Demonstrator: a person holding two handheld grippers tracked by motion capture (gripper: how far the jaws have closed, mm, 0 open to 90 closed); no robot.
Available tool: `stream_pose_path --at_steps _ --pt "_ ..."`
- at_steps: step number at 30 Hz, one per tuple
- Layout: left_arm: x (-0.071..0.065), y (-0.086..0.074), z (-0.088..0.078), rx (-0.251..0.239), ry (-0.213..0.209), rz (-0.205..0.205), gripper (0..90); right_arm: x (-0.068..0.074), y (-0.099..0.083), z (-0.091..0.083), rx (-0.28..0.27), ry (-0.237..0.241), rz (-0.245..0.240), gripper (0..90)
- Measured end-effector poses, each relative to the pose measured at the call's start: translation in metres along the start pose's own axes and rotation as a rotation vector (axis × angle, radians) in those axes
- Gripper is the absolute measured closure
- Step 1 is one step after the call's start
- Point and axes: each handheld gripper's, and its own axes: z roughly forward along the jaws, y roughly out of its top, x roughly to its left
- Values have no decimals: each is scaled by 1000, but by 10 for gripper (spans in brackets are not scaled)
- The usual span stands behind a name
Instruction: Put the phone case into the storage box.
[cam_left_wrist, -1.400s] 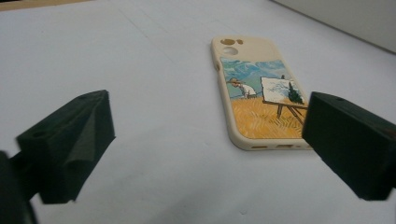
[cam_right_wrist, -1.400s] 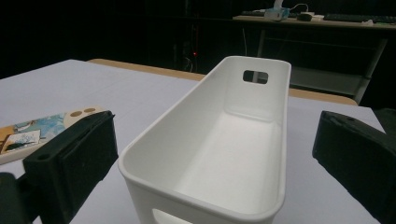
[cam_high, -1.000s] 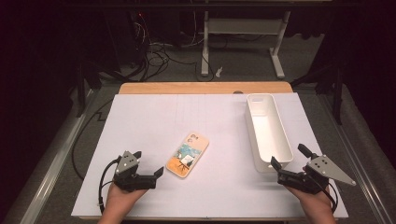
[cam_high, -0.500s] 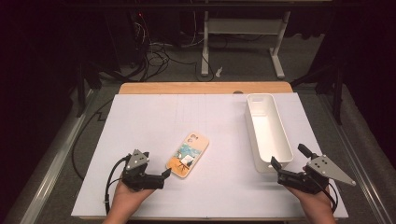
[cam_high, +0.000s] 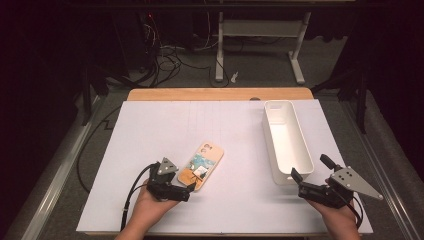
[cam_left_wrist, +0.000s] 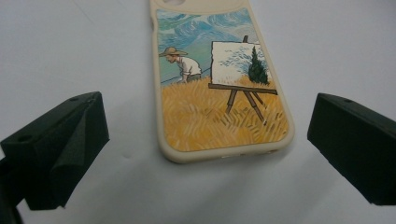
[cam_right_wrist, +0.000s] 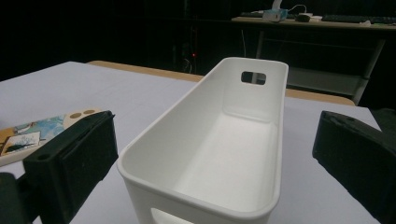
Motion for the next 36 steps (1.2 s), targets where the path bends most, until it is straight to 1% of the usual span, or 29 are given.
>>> stream_pose_path --at_steps 2,4,6,10,12,13,17,18,19,20,22,24,26,28,30,36 --pt "-3 4 5 25 -5 5 1 0 0 0 -1 1 3 5" --pt "-5 7 10 48 -1 17 1 0 1 -1 -2 1 3 5" --pt "-6 11 16 68 0 20 0 0 0 -1 -1 1 1 5" --pt "-8 18 27 96 0 16 0 0 1 -2 -4 -3 2 5" --pt "-9 21 30 101 1 22 0 -1 1 -1 -7 -4 0 5" --pt "-10 23 33 104 -2 15 1 -1 1 -1 -6 -4 1 5" --pt "-13 27 41 137 16 30 1 -2 1 -2 -7 -5 1 5" --pt "-12 29 43 141 16 25 1 -2 1 -2 -8 -5 1 5" --pt "-12 30 44 147 19 21 0 -2 1 -2 -7 -5 2 5" --pt "-12 32 45 154 27 25 0 -2 1 -2 -7 -5 3 5" --pt "-14 34 48 173 51 45 0 -2 1 -2 -7 -6 3 5" --pt "-13 35 49 187 45 40 0 -2 1 -2 -9 -7 4 5" --pt "-12 37 51 193 50 39 0 -3 1 -2 -9 -7 5 5" --pt "-11 38 52 205 44 28 1 -3 1 -3 -10 -7 6 5" --pt "-10 38 52 207 41 27 0 -3 1 -3 -10 -8 6 5" --pt "-8 42 53 252 25 33 3 -3 1 -3 -9 -8 7 5"
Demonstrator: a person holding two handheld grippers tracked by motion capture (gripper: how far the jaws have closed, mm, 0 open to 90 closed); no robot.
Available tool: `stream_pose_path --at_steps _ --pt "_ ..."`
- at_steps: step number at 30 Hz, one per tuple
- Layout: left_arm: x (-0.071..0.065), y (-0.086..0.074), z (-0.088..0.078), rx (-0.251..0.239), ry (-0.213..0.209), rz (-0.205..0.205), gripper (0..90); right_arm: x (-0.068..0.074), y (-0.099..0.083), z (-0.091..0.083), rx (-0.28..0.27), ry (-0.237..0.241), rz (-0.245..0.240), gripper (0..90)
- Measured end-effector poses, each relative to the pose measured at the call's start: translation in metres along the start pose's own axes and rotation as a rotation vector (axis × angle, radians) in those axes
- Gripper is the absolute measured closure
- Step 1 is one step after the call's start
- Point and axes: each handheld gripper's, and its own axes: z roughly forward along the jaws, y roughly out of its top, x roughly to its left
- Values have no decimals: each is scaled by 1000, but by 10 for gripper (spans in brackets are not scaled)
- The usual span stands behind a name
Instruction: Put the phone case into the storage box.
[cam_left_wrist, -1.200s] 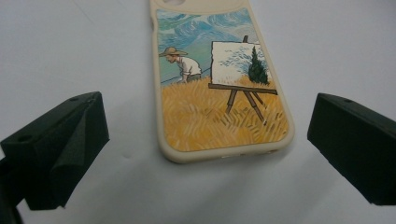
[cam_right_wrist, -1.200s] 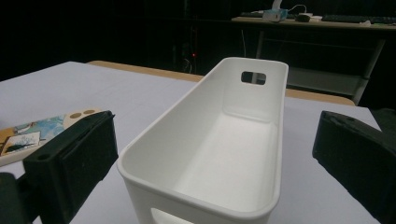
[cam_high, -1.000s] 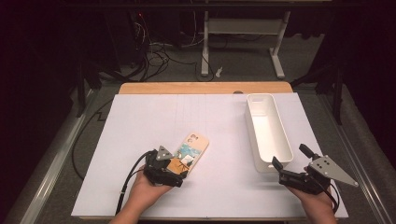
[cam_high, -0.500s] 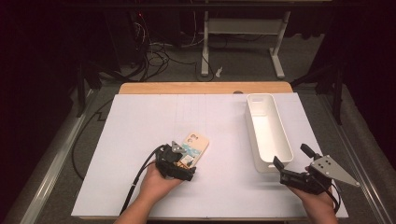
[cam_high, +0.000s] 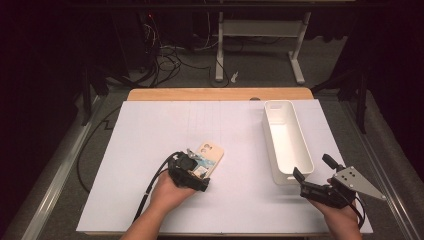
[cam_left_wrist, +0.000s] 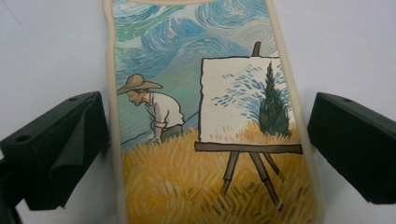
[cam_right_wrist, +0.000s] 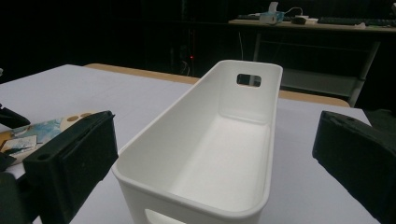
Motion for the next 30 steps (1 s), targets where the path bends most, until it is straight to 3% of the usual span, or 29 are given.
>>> stream_pose_path --at_steps 4,30 --pt "1 2 1 20 -5 3 4 0 0 0 0 0 0 5" --pt "4 -2 -3 -11 -11 10 94 1 -1 1 6 -1 2 7"
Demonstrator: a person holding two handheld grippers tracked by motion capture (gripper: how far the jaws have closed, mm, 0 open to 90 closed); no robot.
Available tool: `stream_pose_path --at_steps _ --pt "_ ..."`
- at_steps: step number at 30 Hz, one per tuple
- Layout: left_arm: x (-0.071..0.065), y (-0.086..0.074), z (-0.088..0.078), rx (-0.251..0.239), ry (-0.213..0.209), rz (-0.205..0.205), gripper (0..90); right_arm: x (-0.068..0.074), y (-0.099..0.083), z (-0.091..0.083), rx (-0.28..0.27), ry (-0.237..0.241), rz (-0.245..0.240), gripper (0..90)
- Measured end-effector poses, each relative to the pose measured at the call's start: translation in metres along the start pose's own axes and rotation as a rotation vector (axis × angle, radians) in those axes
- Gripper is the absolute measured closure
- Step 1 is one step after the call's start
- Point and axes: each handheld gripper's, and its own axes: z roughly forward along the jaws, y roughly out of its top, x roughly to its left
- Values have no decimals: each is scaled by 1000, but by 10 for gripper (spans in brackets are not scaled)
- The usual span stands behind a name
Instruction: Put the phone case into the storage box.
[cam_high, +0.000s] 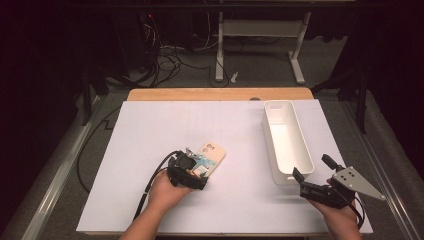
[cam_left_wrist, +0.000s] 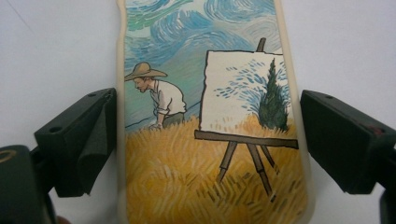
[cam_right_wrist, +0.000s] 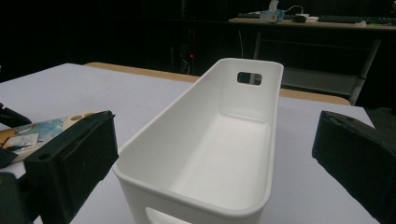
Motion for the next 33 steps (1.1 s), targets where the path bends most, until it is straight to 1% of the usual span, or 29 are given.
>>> stream_pose_path --at_steps 6,10,17,25,33 --pt "0 -1 -1 -6 -1 9 98 -1 0 0 -3 -2 -1 8" --pt "0 -2 -1 -19 1 8 102 0 0 0 -3 -2 -2 8" --pt "1 -2 -2 -24 -1 8 106 -1 0 0 -3 -3 -2 8" --pt "-1 -3 -4 -58 -12 11 108 -1 0 0 -3 -4 -3 8" --pt "-2 -4 -5 -66 -8 18 112 -1 0 0 -3 -5 -3 9"
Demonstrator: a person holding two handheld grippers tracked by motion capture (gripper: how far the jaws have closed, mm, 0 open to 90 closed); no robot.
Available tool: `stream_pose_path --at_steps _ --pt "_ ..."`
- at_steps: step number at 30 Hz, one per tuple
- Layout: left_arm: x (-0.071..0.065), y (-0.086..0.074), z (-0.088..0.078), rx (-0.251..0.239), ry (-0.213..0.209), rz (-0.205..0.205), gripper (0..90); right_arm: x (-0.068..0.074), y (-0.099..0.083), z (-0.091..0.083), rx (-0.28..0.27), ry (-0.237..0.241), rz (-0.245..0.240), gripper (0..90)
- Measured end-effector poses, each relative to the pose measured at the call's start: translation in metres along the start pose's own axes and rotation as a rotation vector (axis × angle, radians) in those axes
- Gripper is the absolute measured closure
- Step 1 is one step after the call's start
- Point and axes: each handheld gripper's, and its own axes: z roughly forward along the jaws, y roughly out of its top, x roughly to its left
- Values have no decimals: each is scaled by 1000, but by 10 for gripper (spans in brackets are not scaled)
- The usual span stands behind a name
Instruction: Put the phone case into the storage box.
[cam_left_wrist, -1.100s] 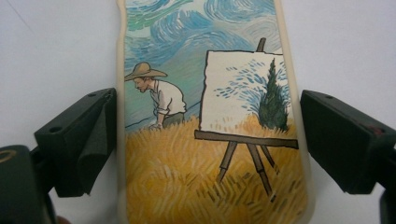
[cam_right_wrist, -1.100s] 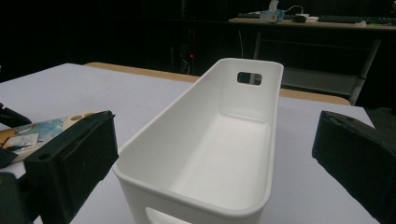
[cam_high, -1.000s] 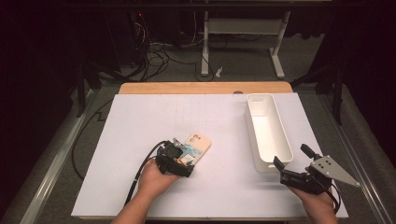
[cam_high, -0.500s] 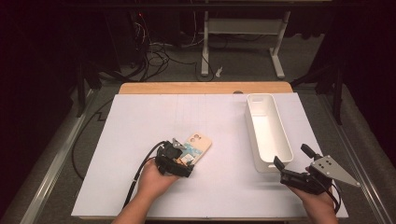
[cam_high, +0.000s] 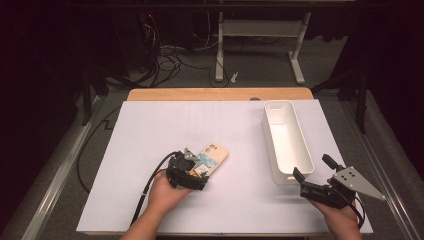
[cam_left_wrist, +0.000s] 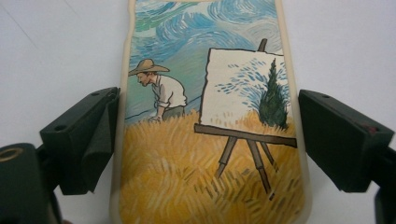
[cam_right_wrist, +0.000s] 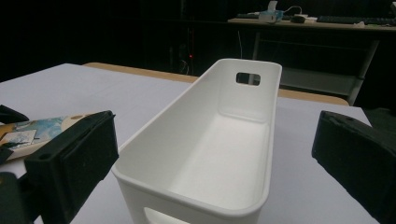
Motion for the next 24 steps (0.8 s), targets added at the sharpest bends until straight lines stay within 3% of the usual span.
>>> stream_pose_path --at_steps 24 --pt "-1 -3 -6 -53 14 21 120 0 0 0 0 -1 -1 10"
